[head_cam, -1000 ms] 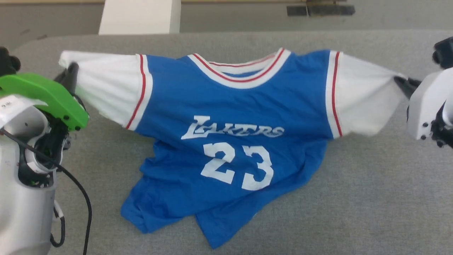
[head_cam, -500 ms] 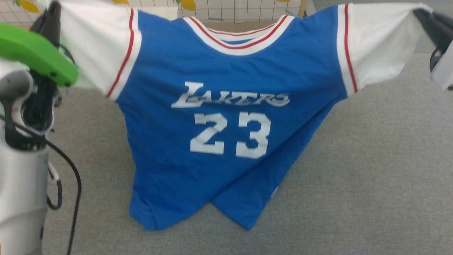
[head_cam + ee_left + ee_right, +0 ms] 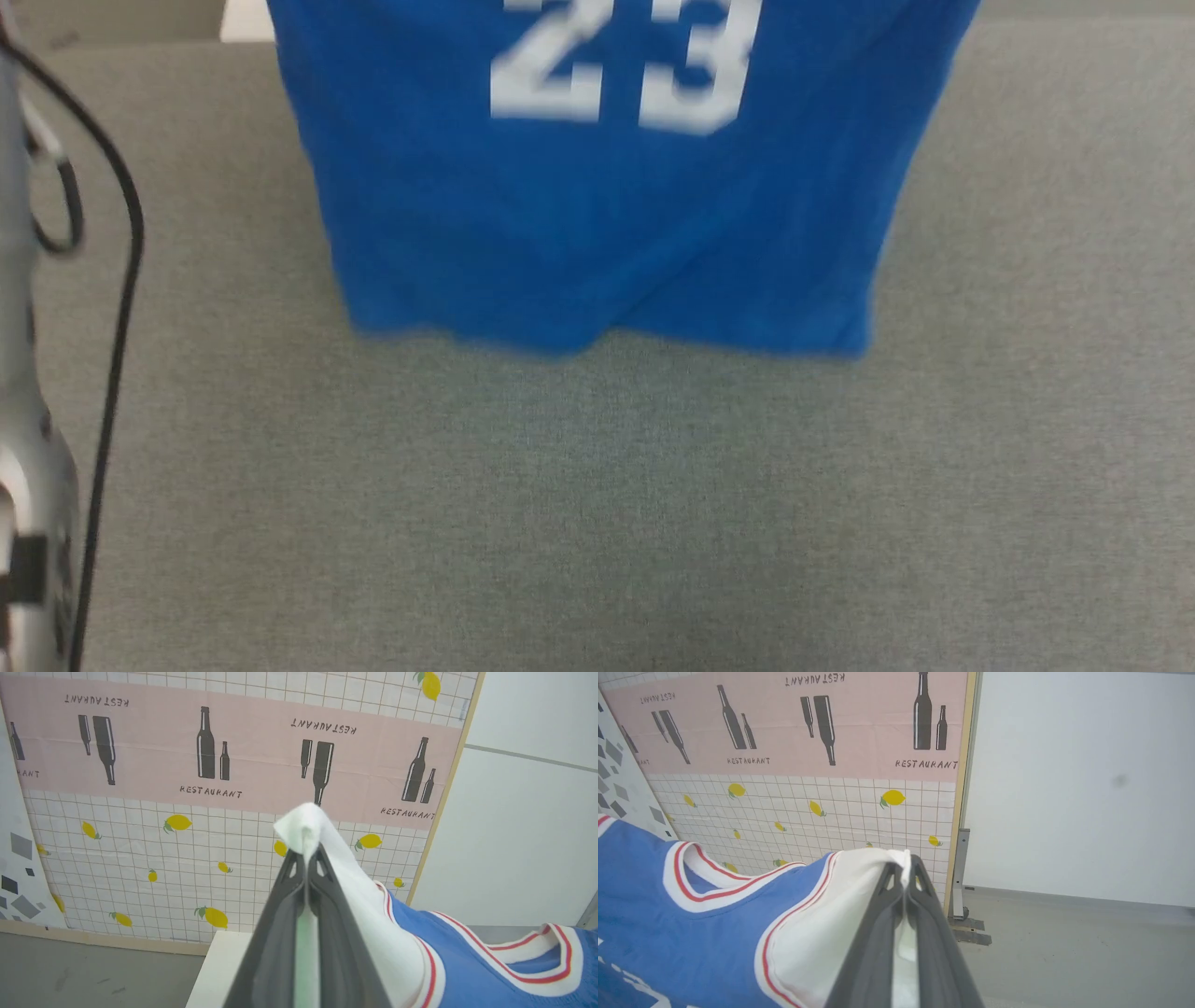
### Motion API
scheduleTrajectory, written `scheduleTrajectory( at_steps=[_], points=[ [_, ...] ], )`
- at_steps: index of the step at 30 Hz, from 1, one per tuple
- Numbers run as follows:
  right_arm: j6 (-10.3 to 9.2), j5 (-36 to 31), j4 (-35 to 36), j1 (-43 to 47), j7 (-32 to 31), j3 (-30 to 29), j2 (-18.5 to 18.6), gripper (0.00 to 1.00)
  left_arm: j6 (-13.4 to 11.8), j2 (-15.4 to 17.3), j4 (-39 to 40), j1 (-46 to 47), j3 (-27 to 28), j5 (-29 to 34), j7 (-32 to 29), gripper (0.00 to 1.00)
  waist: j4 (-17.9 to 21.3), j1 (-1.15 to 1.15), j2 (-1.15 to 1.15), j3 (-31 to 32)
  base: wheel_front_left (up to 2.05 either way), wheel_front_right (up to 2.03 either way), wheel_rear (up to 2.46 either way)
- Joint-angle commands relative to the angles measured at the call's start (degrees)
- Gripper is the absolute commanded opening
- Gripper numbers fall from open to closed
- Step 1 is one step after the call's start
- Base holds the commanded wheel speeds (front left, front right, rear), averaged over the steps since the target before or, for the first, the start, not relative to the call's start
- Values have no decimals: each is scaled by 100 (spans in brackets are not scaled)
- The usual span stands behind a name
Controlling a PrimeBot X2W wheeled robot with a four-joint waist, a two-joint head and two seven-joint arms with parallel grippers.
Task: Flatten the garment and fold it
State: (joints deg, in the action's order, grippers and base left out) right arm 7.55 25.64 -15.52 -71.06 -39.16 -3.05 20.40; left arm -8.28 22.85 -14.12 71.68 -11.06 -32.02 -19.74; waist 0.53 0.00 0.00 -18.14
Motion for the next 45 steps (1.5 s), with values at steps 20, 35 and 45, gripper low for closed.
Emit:
scheduleTrajectory(
  at_steps=[20, 35, 45],
  points=[
    [-6, -714, -1767, -2533, 1747, -87, -259, 0, 115, -347, -1738, 2086, -246, 657, 1626, 0, 72, 0, 0, -1880, 0, 0, 0],
    [-6, 753, -1839, -122, 2304, 965, 74, 0, 697, -526, -2590, 6, -152, 27, 2367, 0, -33, 0, 0, -963, 0, 0, 0],
    [-6, 1833, -1235, 2632, 2728, 1465, 217, 0, 909, -791, -2222, -2901, -56, -516, 2883, 0, -75, 0, 0, 326, 0, 0, 0]
  ],
)
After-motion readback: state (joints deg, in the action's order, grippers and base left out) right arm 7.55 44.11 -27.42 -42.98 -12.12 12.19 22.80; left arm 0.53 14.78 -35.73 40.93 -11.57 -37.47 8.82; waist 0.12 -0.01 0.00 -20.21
